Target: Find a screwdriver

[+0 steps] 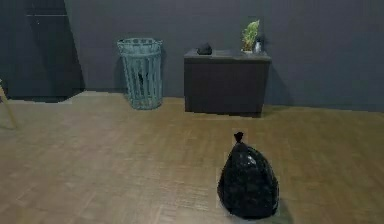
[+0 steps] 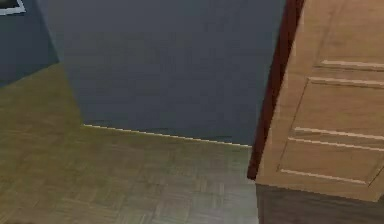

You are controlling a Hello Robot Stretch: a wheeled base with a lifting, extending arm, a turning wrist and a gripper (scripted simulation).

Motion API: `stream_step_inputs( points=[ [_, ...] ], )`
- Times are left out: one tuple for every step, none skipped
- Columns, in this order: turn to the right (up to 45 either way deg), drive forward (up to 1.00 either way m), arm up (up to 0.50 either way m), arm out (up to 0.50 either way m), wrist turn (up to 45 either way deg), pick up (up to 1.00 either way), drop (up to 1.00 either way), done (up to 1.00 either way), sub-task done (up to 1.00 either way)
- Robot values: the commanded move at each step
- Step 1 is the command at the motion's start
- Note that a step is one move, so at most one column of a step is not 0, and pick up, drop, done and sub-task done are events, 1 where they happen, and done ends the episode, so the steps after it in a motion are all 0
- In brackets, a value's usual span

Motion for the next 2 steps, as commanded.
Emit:
stream_step_inputs(
  points=[
    [-45.0,0.00,0.00,0.00,0.0,0.00,0.00,0.00,0.00],
    [-6.0,0.00,0.00,0.00,0.0,0.00,0.00,0.00,0.00]
  ],
)
